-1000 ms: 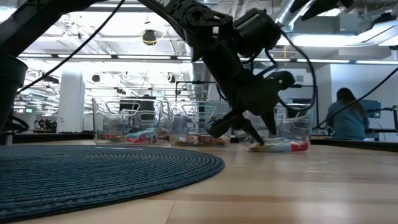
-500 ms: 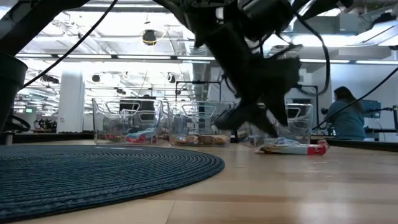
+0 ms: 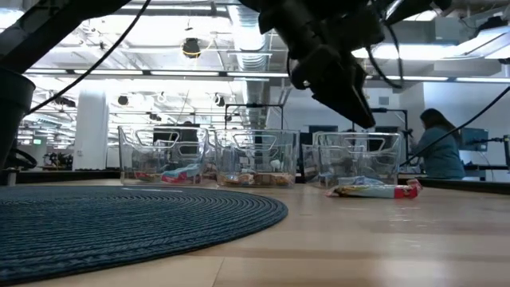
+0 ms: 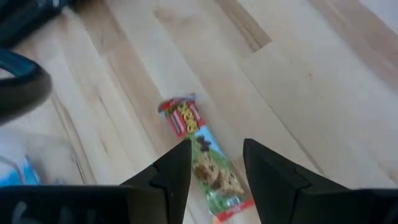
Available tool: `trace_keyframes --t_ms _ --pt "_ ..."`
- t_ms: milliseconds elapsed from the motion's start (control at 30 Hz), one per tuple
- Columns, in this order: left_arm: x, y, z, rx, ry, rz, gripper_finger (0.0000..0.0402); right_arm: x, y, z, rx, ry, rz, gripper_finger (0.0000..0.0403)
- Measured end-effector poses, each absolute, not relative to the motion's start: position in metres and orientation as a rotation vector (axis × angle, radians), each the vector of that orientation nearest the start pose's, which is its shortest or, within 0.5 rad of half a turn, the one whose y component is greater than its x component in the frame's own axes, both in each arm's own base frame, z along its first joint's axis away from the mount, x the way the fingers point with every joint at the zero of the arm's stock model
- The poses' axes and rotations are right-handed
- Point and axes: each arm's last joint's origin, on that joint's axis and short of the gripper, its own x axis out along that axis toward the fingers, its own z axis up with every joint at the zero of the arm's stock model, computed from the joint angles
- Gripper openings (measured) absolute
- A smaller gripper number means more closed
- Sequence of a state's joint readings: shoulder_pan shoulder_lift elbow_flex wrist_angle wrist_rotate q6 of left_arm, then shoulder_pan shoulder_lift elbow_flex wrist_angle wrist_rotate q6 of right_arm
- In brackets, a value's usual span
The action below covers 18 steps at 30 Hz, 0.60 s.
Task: Pick and place Granola Bars by type
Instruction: Put the red granola bar into the left transparent bin
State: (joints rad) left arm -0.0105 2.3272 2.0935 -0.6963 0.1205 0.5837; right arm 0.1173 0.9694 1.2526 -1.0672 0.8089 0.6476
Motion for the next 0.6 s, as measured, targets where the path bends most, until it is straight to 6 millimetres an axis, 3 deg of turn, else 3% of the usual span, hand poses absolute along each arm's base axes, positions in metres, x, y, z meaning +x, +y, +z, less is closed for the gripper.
trace_keyframes --t_ms 433,600 --pt "0.507 0.002 0.216 0.181 0.953 -0.232 0.0154 0.153 -0.003 0.386 0.244 0.462 -0.844 0.0243" --pt "0.51 0.001 0.193 0.096 1.029 -0.197 0.019 0.154 -0.003 0.387 0.251 0.45 -0.842 0.0243"
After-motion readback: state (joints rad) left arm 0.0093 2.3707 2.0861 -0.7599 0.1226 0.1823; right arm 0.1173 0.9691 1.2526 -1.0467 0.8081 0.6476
